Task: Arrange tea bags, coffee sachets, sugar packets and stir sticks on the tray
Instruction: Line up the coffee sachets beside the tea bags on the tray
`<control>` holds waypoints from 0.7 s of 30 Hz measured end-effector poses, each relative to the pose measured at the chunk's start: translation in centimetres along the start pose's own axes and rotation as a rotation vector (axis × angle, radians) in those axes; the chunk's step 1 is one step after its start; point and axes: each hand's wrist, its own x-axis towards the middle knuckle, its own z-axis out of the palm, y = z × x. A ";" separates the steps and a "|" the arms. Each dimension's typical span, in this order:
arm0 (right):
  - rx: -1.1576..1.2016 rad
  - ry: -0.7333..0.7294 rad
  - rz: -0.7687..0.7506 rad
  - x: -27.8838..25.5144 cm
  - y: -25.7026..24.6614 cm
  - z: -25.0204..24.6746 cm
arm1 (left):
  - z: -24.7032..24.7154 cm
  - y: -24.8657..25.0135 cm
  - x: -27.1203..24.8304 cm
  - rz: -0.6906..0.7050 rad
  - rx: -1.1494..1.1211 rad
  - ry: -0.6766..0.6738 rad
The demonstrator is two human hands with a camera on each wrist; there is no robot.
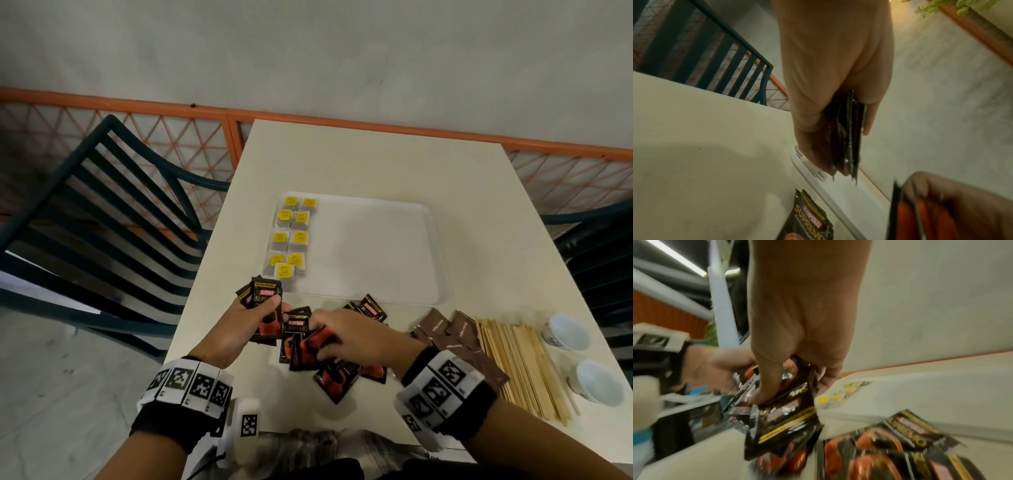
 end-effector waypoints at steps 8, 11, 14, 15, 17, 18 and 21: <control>0.105 0.092 -0.051 0.4 -3.3 -4.3 | 2.4 1.6 0.1 -0.184 -0.026 -0.242; 0.103 0.119 -0.071 1.2 -3.9 -4.4 | 2.3 2.4 0.2 -0.309 -0.221 -0.325; 0.162 0.244 -0.071 1.7 -4.0 -4.6 | 1.7 2.8 0.2 -0.331 -0.366 -0.391; 0.162 0.290 -0.071 1.9 -4.0 -4.6 | 1.4 2.9 0.1 -0.314 -0.396 -0.432; 0.167 0.352 -0.066 2.1 -3.9 -4.5 | 0.8 2.8 -0.1 -0.276 -0.481 -0.518; 0.166 0.377 -0.067 2.3 -3.9 -4.3 | 0.4 2.7 0.0 -0.267 -0.553 -0.595; 0.105 0.424 -0.065 2.7 -3.9 -3.7 | -0.7 2.3 -0.2 -0.201 -0.706 -0.716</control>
